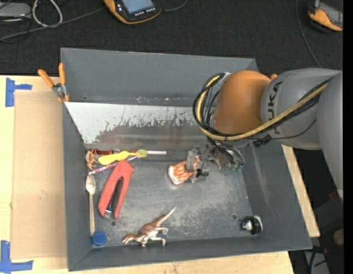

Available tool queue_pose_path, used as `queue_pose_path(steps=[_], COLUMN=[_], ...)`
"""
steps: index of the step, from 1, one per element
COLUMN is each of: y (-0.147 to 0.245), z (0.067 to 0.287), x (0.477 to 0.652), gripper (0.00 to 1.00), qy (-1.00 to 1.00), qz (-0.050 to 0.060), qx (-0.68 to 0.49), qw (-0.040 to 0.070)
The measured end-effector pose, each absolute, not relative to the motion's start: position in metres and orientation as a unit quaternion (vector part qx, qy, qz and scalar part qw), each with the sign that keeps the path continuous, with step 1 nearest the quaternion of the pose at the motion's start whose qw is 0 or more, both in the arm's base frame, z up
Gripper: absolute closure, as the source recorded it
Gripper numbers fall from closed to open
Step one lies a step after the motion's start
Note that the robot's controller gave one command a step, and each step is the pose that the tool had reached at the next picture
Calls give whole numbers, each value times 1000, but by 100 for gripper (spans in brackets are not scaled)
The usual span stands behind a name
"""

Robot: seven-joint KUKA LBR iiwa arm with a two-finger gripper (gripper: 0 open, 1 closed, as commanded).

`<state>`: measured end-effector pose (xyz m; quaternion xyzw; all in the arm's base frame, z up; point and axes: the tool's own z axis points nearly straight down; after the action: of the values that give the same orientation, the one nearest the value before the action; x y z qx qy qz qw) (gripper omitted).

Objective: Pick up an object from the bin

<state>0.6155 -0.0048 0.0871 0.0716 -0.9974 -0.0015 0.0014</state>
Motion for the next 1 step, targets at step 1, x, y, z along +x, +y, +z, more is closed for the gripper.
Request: queue_pose_path(steps=[1], y=[-6], z=[110], x=[611], gripper=[100], qy=[-997], qz=[-2], qx=[83], qw=[1])
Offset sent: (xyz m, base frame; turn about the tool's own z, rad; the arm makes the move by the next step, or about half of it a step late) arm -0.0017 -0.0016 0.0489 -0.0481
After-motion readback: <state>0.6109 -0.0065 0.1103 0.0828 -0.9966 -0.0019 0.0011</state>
